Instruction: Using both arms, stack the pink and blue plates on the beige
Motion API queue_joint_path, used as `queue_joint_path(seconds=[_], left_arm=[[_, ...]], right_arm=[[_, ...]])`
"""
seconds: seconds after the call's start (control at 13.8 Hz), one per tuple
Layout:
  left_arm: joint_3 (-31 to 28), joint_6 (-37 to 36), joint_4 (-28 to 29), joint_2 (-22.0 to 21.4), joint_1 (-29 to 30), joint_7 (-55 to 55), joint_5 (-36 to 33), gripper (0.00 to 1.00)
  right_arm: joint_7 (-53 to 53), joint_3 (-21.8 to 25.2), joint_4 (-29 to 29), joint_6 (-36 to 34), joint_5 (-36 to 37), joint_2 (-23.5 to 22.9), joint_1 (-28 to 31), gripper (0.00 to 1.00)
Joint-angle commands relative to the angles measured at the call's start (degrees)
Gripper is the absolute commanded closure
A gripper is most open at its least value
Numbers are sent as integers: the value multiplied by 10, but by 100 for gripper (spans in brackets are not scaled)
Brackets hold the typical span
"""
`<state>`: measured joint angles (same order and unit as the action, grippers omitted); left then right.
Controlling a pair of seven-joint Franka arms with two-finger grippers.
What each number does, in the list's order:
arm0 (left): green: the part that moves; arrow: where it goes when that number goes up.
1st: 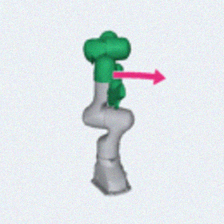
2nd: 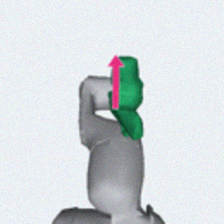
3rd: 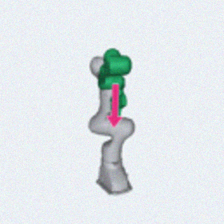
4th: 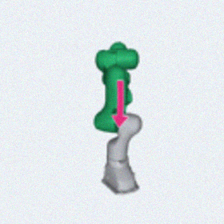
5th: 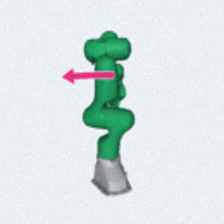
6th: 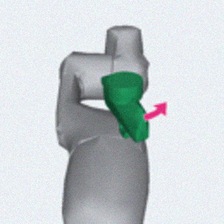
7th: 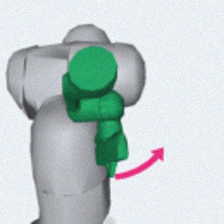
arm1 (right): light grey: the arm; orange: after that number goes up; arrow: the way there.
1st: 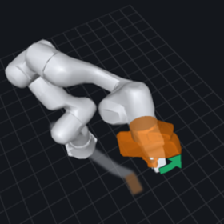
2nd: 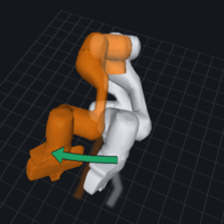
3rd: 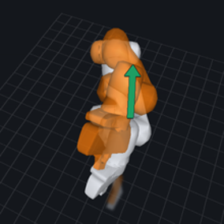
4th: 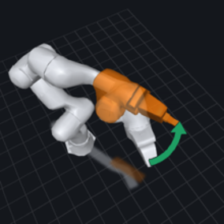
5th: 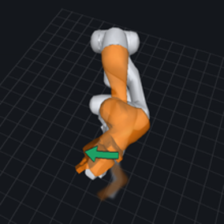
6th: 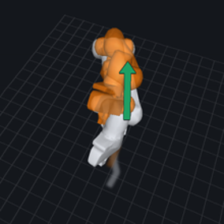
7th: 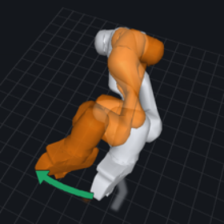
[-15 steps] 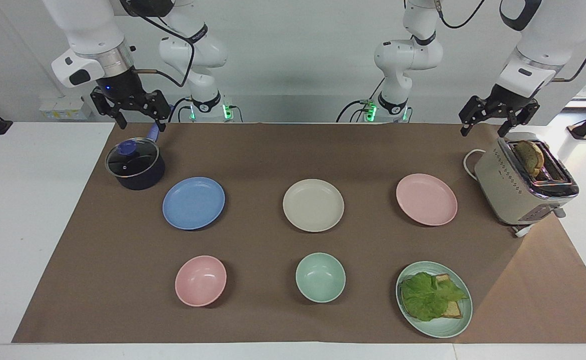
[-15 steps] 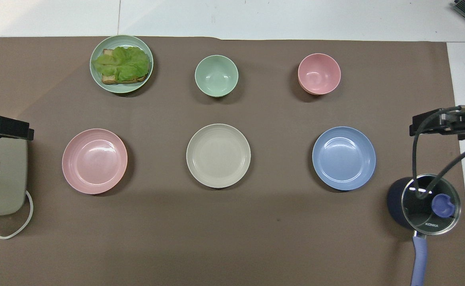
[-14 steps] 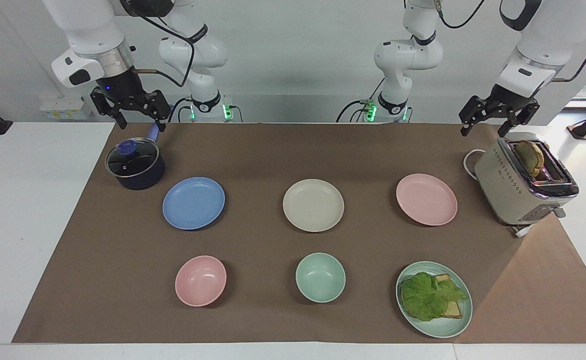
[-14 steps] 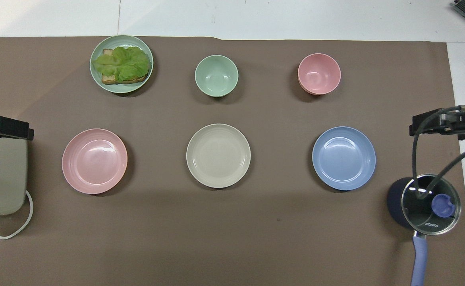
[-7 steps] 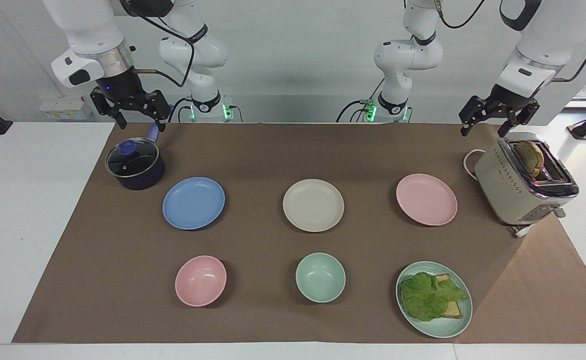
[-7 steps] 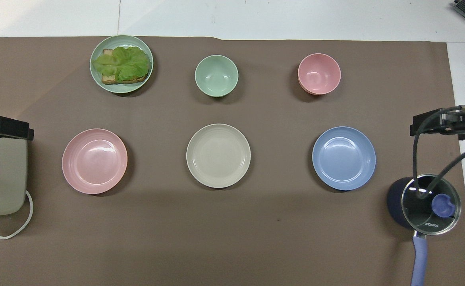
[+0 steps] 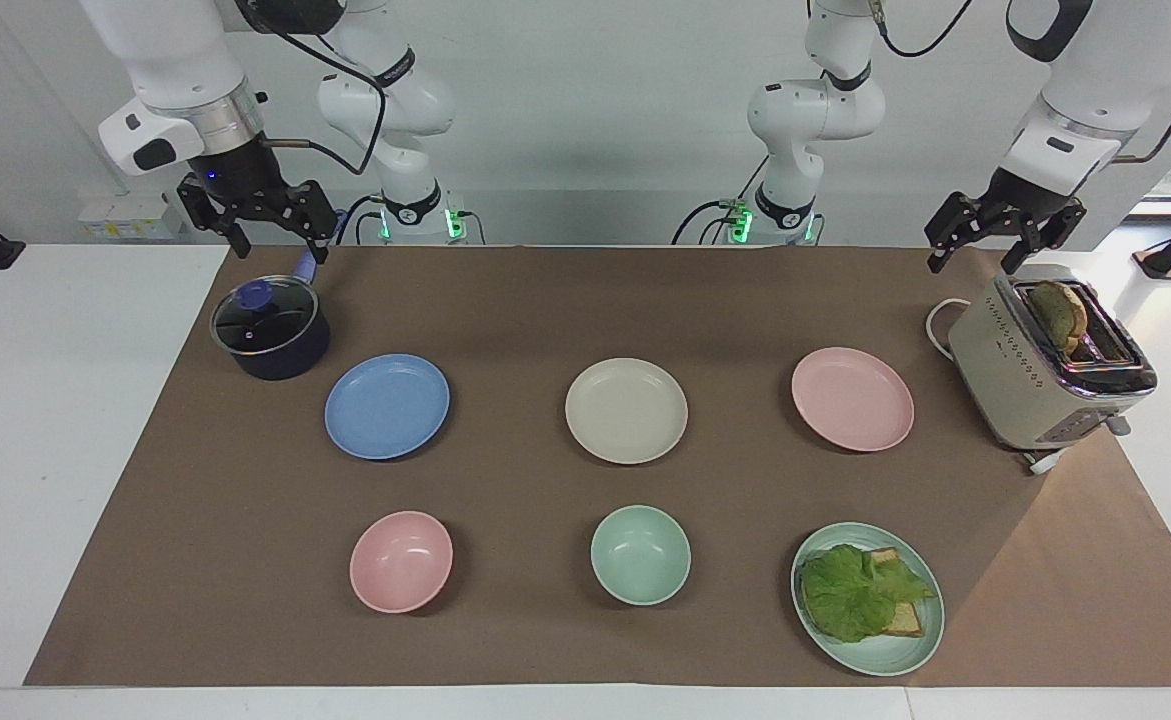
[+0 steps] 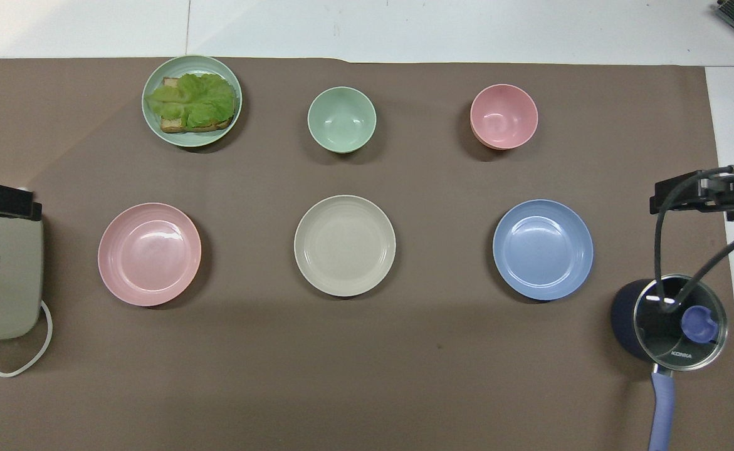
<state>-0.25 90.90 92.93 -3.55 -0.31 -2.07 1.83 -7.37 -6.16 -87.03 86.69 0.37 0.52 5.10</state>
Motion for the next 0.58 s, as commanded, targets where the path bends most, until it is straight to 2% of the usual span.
queue_joint_path(seconds=[0.0, 0.29, 0.51], left_arm=[[2, 5, 37, -4, 10, 0, 7, 0], [-1, 122, 154, 2, 23, -3, 7, 0], [0, 194, 212, 14, 41, -3, 6, 0]], right_arm=[[2, -2, -2, -3, -8, 5, 7, 0], [2, -2, -2, -2, -8, 5, 6, 0], [2, -3, -2, -3, -8, 5, 6, 0]])
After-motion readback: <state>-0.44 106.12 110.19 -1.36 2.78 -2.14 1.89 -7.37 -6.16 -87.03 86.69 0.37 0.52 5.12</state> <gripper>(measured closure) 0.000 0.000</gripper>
